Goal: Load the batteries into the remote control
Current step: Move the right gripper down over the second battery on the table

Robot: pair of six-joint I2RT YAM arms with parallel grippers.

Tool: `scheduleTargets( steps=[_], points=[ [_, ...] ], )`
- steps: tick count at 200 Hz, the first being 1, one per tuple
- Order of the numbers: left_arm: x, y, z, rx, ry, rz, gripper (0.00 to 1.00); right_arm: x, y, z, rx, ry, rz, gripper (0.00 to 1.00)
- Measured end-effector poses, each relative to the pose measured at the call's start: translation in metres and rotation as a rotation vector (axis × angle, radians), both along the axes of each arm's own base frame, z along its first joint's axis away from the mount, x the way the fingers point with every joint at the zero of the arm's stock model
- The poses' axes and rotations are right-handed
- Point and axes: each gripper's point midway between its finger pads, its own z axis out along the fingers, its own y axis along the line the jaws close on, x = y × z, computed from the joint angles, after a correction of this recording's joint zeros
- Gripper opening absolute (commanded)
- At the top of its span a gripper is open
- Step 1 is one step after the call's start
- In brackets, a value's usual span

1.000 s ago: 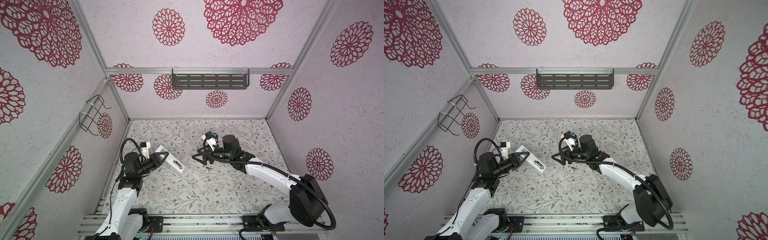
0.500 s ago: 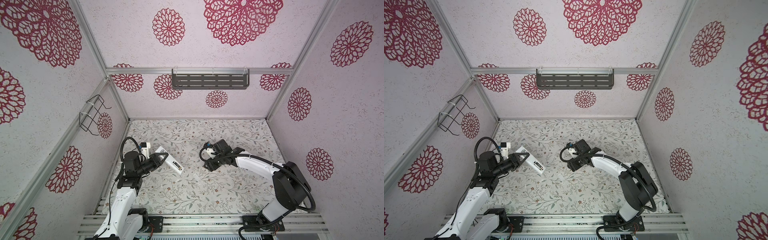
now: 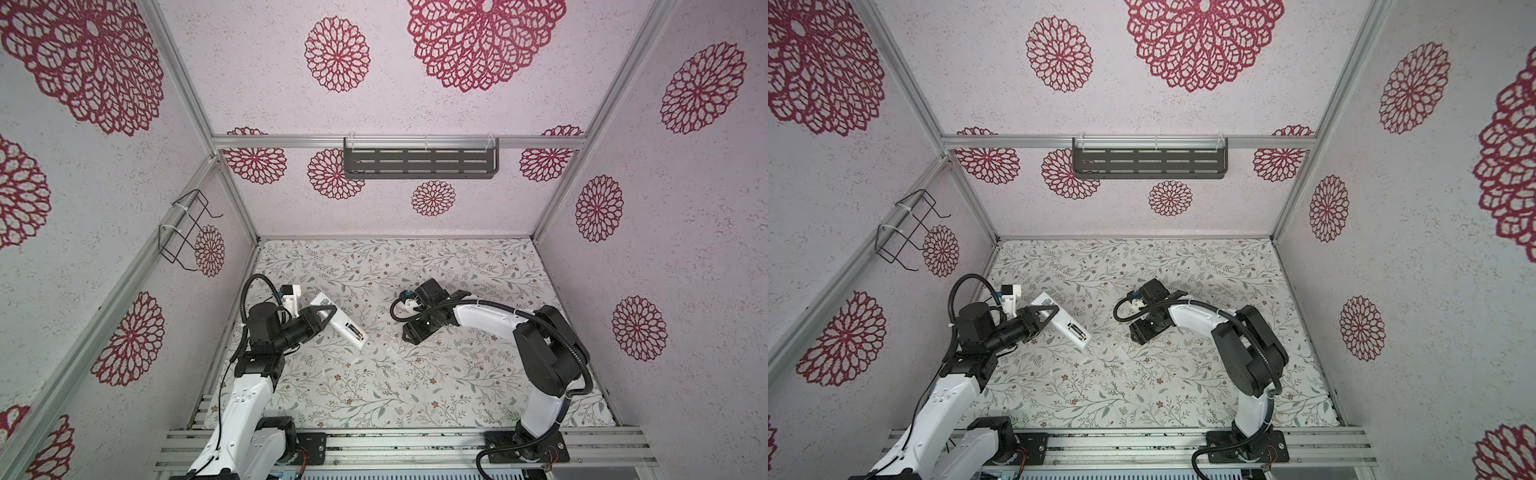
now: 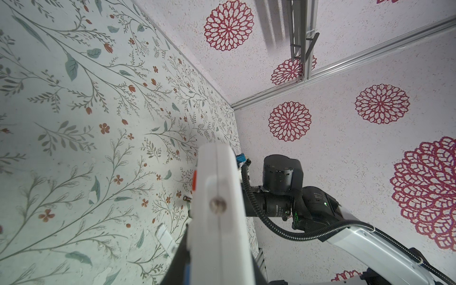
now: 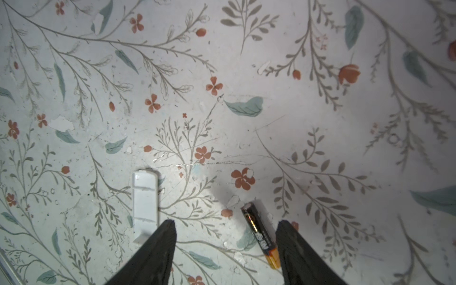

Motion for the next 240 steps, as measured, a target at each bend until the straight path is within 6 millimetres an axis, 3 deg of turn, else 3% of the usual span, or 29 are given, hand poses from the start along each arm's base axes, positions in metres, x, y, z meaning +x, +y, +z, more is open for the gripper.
scheduleTargets(
  steps=[91, 156, 240],
  points=[
    [0.001, 0.0, 0.003, -0.004, -0.011, -0.002, 0.0, -0.002, 0.011, -0.013, 0.012, 0.035, 0.022, 0.69],
    [0.001, 0.0, 0.002, -0.006, -0.009, -0.001, 0.0, -0.021, 0.024, -0.013, 0.036, 0.058, 0.086, 0.63],
    [0.002, -0.001, 0.004, -0.01, -0.018, -0.004, 0.0, -0.069, -0.005, 0.002, 0.063, 0.09, 0.097, 0.62]
  ],
)
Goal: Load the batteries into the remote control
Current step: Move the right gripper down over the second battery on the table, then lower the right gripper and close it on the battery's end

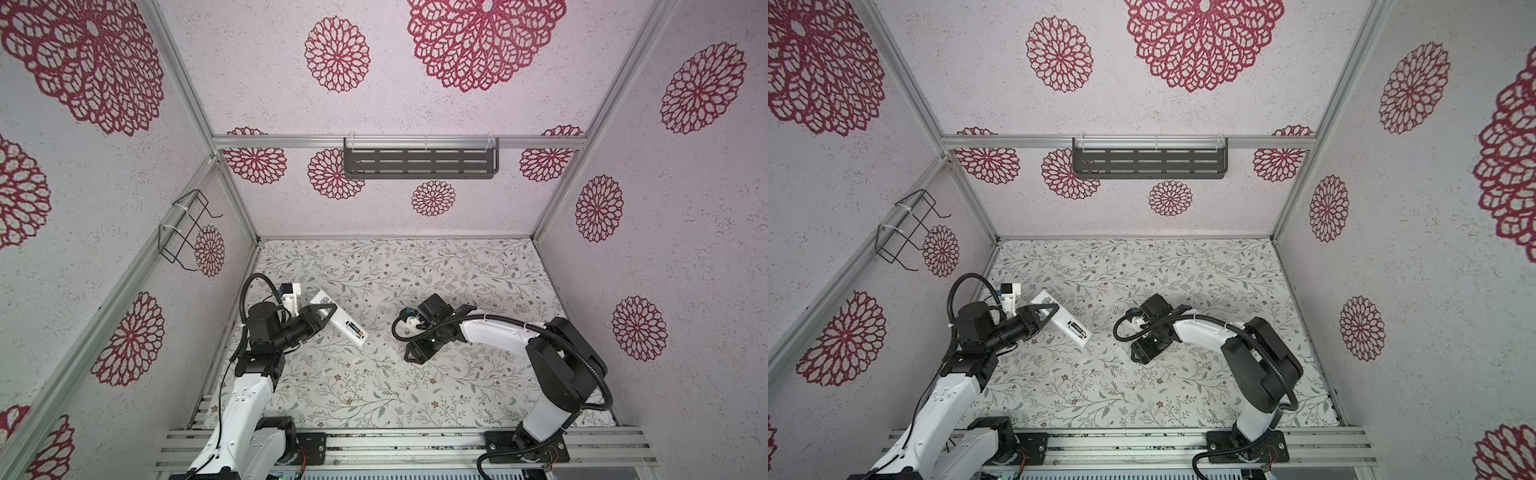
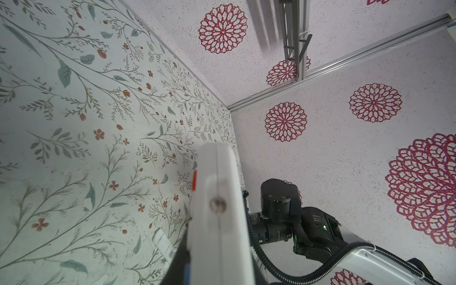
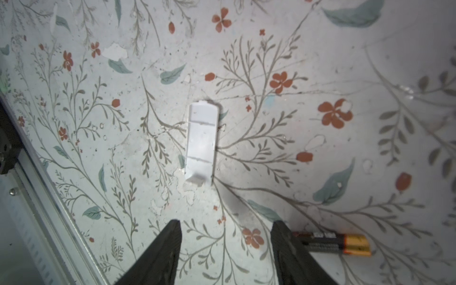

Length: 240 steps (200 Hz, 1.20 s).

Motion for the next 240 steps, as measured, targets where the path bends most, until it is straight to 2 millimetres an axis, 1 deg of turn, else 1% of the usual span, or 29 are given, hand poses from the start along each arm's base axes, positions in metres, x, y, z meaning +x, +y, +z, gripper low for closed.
scheduleTargets(
  steps=[21, 39, 51, 62, 71, 88, 118, 131, 144, 196, 211, 240],
  points=[
    [0.0, 0.0, 0.0, -0.003, 0.0, 0.001, 0.0, -0.007, -0.008, 0.002, -0.002, 0.0, -0.019, 0.62],
    [0.0, 0.0, 0.001, -0.005, 0.0, 0.001, 0.0, -0.009, -0.015, 0.006, -0.005, -0.008, -0.06, 0.66],
    [0.001, 0.0, 0.001, -0.005, -0.002, 0.001, 0.0, -0.007, -0.019, 0.01, -0.008, -0.019, -0.105, 0.66],
    [0.001, 0.0, 0.001, -0.005, -0.002, 0.001, 0.0, -0.001, -0.024, 0.013, -0.011, -0.027, -0.163, 0.7],
    [0.001, 0.0, 0.001, -0.005, -0.001, 0.002, 0.0, 0.002, -0.03, 0.014, -0.02, -0.03, -0.208, 0.71],
    [0.001, 0.0, 0.001, -0.006, -0.001, 0.002, 0.0, 0.002, -0.041, 0.006, -0.044, -0.015, -0.289, 0.72],
    [0.003, 0.0, 0.002, -0.008, -0.007, 0.002, 0.0, -0.009, -0.055, -0.015, -0.086, 0.044, -0.37, 0.72],
    [0.003, 0.0, 0.001, -0.01, -0.003, 0.002, 0.0, -0.009, -0.054, -0.018, -0.084, 0.055, -0.391, 0.71],
    [0.003, 0.0, 0.001, -0.01, -0.005, 0.002, 0.0, -0.004, -0.051, -0.018, -0.068, 0.052, -0.407, 0.71],
    [0.003, 0.0, 0.005, -0.01, -0.019, 0.003, 0.0, 0.023, -0.029, -0.016, -0.024, 0.025, -0.432, 0.71],
    [0.003, 0.0, 0.005, -0.009, -0.023, 0.003, 0.0, 0.031, -0.026, -0.016, -0.025, 0.011, -0.439, 0.68],
    [0.002, 0.0, 0.007, -0.009, -0.031, 0.004, 0.0, 0.046, -0.025, -0.018, -0.054, -0.025, -0.468, 0.62]
  ],
)
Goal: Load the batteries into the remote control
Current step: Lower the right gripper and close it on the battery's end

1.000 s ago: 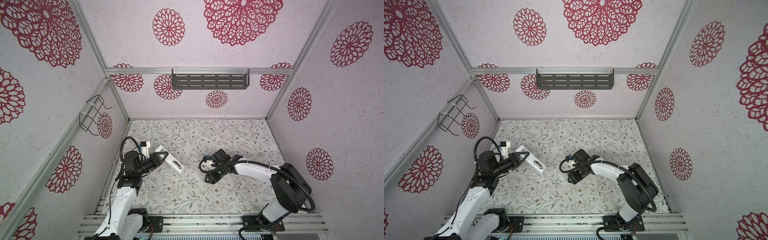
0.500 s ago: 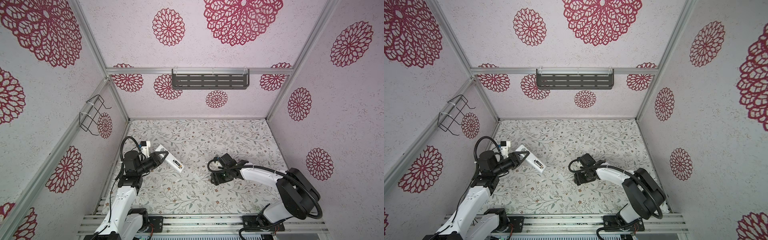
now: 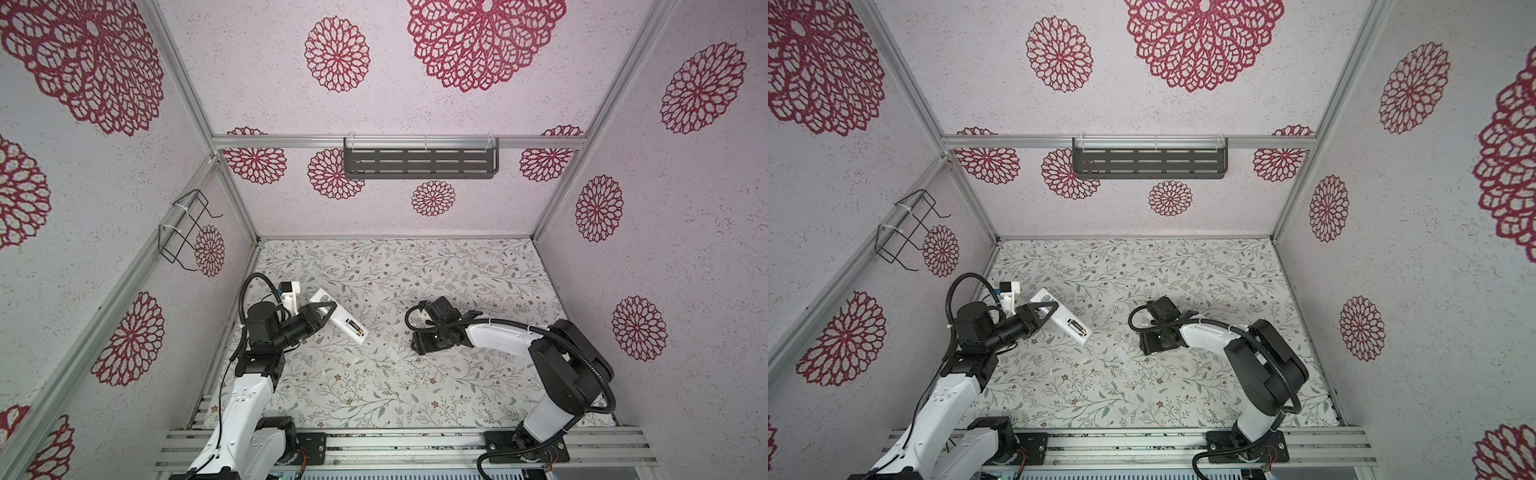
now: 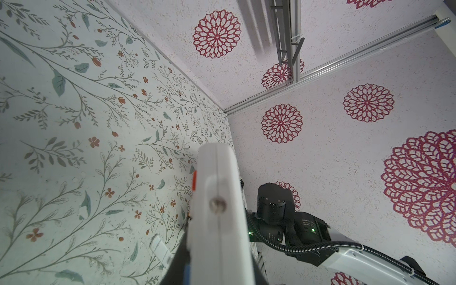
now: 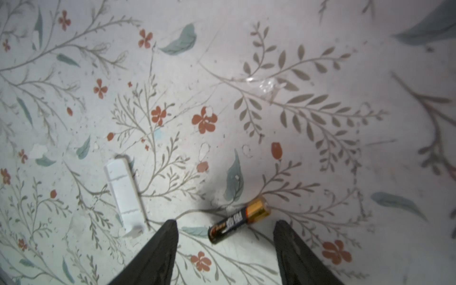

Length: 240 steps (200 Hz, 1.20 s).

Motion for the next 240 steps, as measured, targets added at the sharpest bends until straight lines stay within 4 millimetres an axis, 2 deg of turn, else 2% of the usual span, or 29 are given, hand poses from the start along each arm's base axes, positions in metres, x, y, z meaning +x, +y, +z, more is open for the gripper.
scheduleTargets(
  steps=[45, 96, 151, 198, 240],
  points=[
    [-0.002, 0.0, 0.001, 0.001, -0.003, 0.001, 0.0, 0.012, -0.001, -0.003, -0.077, -0.041, -0.021, 0.53],
    [-0.002, 0.0, 0.001, 0.002, 0.002, 0.003, 0.0, 0.003, 0.006, -0.005, -0.129, -0.07, 0.01, 0.5],
    [-0.002, 0.0, 0.001, 0.002, 0.001, 0.003, 0.0, -0.002, 0.009, -0.007, -0.165, -0.086, 0.029, 0.31],
    [-0.002, 0.0, 0.001, 0.002, -0.001, 0.003, 0.0, -0.008, 0.02, -0.007, -0.182, -0.104, 0.098, 0.31],
    [-0.003, 0.0, 0.003, 0.002, -0.006, 0.003, 0.0, -0.011, 0.023, -0.007, -0.187, -0.113, 0.124, 0.46]
  ],
)
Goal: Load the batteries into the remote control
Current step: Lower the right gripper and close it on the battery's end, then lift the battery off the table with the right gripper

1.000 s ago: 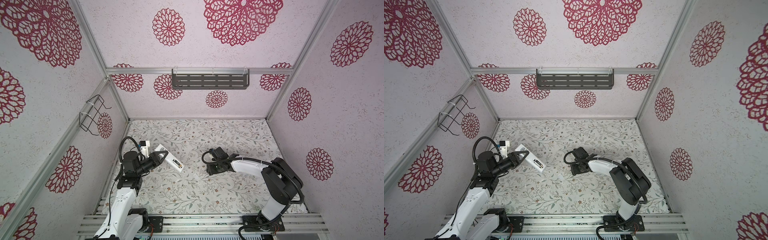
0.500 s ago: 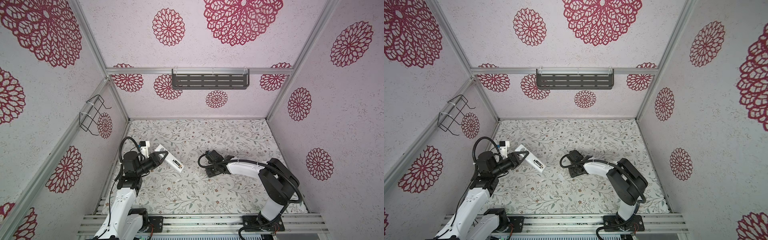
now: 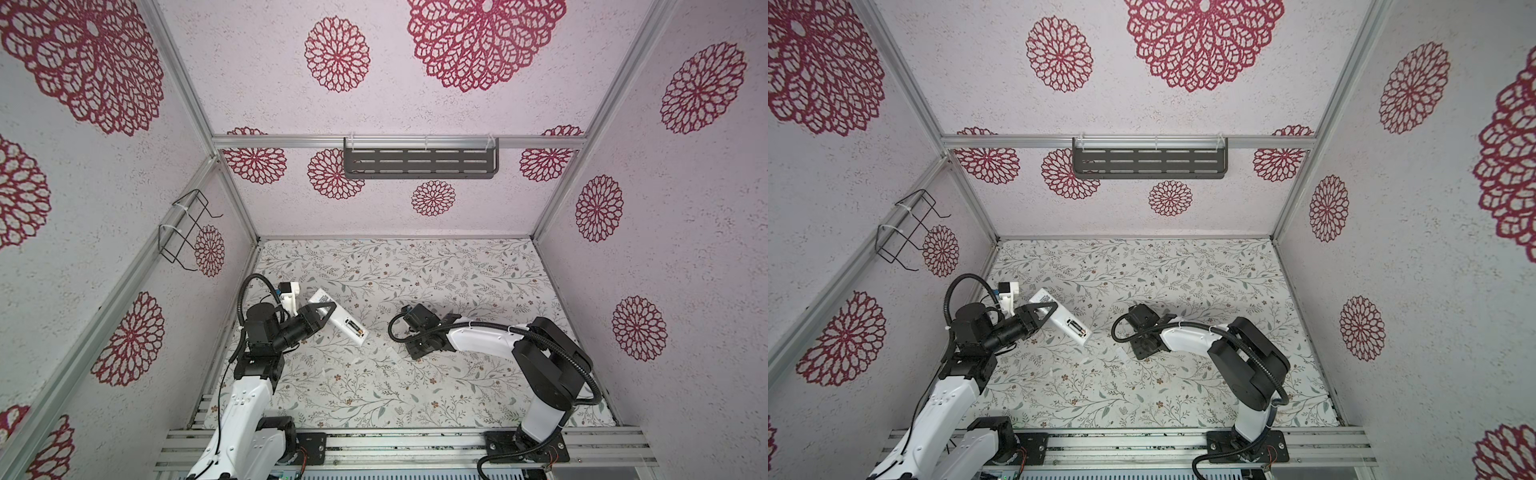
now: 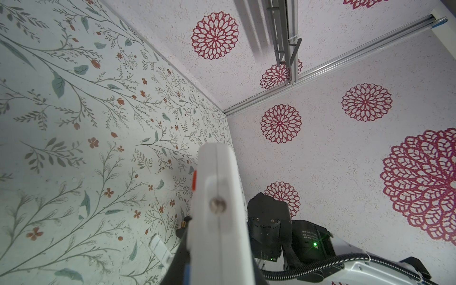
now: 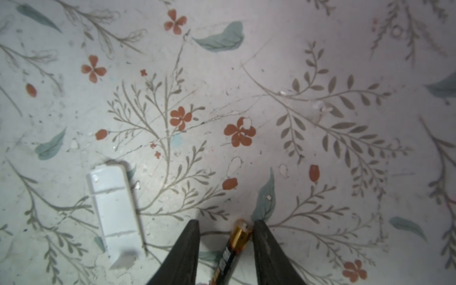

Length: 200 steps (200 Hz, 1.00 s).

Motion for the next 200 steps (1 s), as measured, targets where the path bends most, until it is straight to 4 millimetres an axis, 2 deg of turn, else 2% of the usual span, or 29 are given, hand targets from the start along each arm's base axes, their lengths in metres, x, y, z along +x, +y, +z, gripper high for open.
scheduleTargets(
  steps=[56, 85, 128, 175, 200],
  points=[
    [0.0, 0.0, 0.0, 0.0, 0.0, 0.0, 0.0, -0.004, -0.006, 0.0, 0.003, -0.008, -0.013, 0.47],
    [0.0, 0.0, 0.0, 0.0, -0.002, 0.0, 0.0, -0.01, -0.013, -0.001, 0.0, 0.001, -0.029, 0.4],
    [0.0, 0.0, -0.002, -0.001, 0.003, 0.0, 0.0, -0.014, -0.013, -0.001, -0.002, 0.009, -0.026, 0.29],
    [-0.002, 0.0, -0.003, -0.001, 0.002, 0.0, 0.0, -0.012, -0.005, -0.001, -0.01, -0.001, 0.017, 0.22],
    [-0.002, 0.0, -0.001, 0.0, -0.003, 0.0, 0.0, -0.014, -0.004, -0.001, -0.025, -0.012, 0.069, 0.23]
  ],
)
